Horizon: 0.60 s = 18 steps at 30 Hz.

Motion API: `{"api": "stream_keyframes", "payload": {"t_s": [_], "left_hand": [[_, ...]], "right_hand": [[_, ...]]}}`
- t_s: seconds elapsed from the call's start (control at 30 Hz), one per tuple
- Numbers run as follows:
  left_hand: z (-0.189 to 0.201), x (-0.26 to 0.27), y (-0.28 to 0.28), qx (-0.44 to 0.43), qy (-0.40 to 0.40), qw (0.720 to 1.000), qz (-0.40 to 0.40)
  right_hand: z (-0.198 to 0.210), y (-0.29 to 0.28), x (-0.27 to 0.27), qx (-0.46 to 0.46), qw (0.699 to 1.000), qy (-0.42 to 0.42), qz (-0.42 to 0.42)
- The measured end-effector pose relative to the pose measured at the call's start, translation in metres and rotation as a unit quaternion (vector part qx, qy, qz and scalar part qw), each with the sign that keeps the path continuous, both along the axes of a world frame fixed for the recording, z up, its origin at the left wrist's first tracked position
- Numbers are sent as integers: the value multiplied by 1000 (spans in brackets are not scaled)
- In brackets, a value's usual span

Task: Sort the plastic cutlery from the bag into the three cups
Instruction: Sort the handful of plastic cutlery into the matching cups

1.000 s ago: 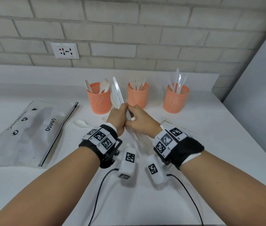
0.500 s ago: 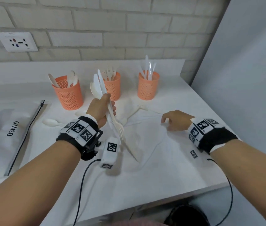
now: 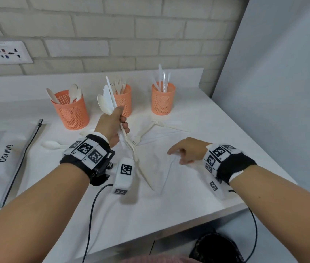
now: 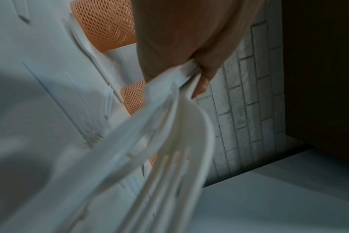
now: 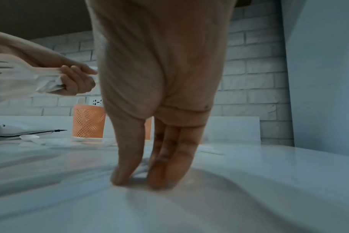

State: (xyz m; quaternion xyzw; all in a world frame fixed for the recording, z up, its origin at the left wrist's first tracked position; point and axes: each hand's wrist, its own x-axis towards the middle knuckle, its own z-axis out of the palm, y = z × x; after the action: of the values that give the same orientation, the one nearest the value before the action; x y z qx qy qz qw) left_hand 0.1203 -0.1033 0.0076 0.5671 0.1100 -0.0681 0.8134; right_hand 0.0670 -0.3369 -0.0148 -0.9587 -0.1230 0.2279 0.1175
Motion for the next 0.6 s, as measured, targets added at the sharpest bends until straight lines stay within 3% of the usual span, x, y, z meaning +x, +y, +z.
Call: {"api": "stream_keyframes", "payload": {"t_s": [0.2,0.47,0.6], "left_hand": [[3,-3,-2,7,-11,1000,-5],[11,-3,13,19,-34,999,25],[17,-3,22,28,-45,998,44]], "right_hand": [[-15,11,6,-30,993,-92,70],[-19,11,9,-105,985,-88,101],[-26,19,12,-82,991,-71,76]]}}
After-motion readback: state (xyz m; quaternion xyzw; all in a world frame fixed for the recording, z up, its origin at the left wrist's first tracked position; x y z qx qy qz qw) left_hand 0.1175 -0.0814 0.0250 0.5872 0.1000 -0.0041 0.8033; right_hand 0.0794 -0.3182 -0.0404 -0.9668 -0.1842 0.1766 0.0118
